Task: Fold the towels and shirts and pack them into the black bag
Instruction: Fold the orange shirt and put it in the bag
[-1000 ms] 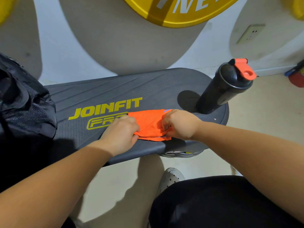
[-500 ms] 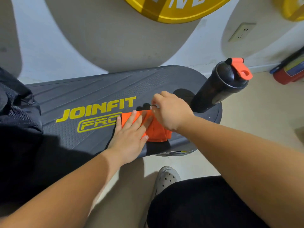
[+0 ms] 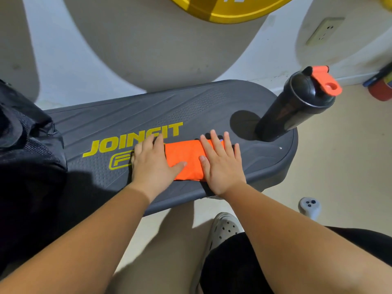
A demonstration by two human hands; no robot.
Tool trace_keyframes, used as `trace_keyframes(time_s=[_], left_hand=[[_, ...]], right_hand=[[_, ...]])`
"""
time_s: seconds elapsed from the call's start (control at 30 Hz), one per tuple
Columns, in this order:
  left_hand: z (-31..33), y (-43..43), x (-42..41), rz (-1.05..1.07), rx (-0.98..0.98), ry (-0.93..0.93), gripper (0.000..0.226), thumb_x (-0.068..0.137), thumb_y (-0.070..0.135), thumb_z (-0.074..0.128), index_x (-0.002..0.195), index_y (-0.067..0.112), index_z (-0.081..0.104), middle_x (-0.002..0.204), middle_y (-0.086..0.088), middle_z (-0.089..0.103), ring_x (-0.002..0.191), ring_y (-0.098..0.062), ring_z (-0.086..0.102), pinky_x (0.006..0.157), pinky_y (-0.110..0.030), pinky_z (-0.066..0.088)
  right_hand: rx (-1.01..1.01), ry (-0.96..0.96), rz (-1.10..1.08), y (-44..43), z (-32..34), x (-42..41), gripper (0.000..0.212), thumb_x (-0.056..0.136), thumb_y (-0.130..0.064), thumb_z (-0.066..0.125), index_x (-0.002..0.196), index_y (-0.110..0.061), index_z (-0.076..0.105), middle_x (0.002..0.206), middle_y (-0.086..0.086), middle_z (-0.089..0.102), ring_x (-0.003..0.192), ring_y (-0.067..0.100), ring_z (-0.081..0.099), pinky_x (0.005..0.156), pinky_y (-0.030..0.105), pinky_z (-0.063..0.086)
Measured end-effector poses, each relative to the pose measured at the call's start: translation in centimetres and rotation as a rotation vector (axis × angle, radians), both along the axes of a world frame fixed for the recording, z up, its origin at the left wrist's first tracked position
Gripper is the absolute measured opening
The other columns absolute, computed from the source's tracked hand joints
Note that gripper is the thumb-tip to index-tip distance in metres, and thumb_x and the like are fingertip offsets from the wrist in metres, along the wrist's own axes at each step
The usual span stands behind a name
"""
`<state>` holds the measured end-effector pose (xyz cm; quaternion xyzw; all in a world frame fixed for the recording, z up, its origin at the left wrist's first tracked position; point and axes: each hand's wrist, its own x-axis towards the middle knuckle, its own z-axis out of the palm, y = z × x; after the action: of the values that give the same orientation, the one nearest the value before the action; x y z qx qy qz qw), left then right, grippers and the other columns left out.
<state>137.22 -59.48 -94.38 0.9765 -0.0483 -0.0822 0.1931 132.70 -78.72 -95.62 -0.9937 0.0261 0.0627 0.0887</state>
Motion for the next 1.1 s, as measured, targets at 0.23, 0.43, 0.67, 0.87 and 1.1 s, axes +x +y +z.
trace_keyframes(time_s=[0.23,0.43,0.67,0.87,1.1], left_hand=[[1.0,-1.0,1.2,-0.063,0.054,0.012,0.074,0.057,0.067,0.082,0.117,0.029,0.063,0.126,0.002,0.046,0.121,-0.027,0.040,0.101,-0.043,0.038],[1.8,-1.7,1.3,-0.053,-0.072,0.048,0.048,0.062,0.042,0.086,0.089,0.027,0.049,0.092,0.005,0.058,0.101,-0.028,0.054,0.079,-0.038,0.043],[2.1,-0.8,0.0,-0.019,-0.767,0.167,0.066,0.074,-0.001,0.074,0.110,0.046,0.045,0.095,-0.006,0.062,0.071,-0.028,0.060,0.064,-0.048,0.055],[1.5,4.7,0.3,0.206,-0.935,0.136,0.056,0.080,-0.014,0.065,0.095,0.038,0.049,0.096,-0.011,0.062,0.083,-0.030,0.064,0.067,-0.053,0.055],[-0.4,9.6,0.8,0.199,-0.739,0.027,0.048,0.075,-0.006,0.066,0.089,0.033,0.043,0.080,-0.003,0.047,0.070,-0.028,0.046,0.062,-0.045,0.043]], right_hand=[[-0.072,-0.048,0.029,0.1,1.0,-0.8,0.057,0.103,-0.045,0.027,0.157,-0.034,0.013,0.167,-0.001,0.005,0.153,0.032,-0.002,0.119,0.059,0.001],[-0.113,0.029,0.177,0.2,1.7,-2.6,0.064,0.099,-0.054,0.021,0.157,-0.027,0.018,0.167,0.001,0.004,0.152,0.037,-0.001,0.117,0.065,0.011],[-0.014,0.113,0.064,1.1,1.4,-3.2,0.088,0.087,-0.080,0.015,0.158,-0.033,-0.006,0.164,0.001,-0.024,0.148,0.043,-0.021,0.117,0.064,-0.002],[0.066,0.098,0.238,6.0,1.5,-1.1,0.098,0.083,-0.082,0.016,0.159,-0.024,-0.002,0.165,0.004,-0.020,0.148,0.037,-0.026,0.122,0.055,-0.002],[0.054,0.128,0.319,9.5,0.7,0.1,0.103,0.081,-0.086,0.021,0.159,-0.025,-0.006,0.165,0.001,-0.020,0.148,0.032,-0.028,0.123,0.049,-0.008]])
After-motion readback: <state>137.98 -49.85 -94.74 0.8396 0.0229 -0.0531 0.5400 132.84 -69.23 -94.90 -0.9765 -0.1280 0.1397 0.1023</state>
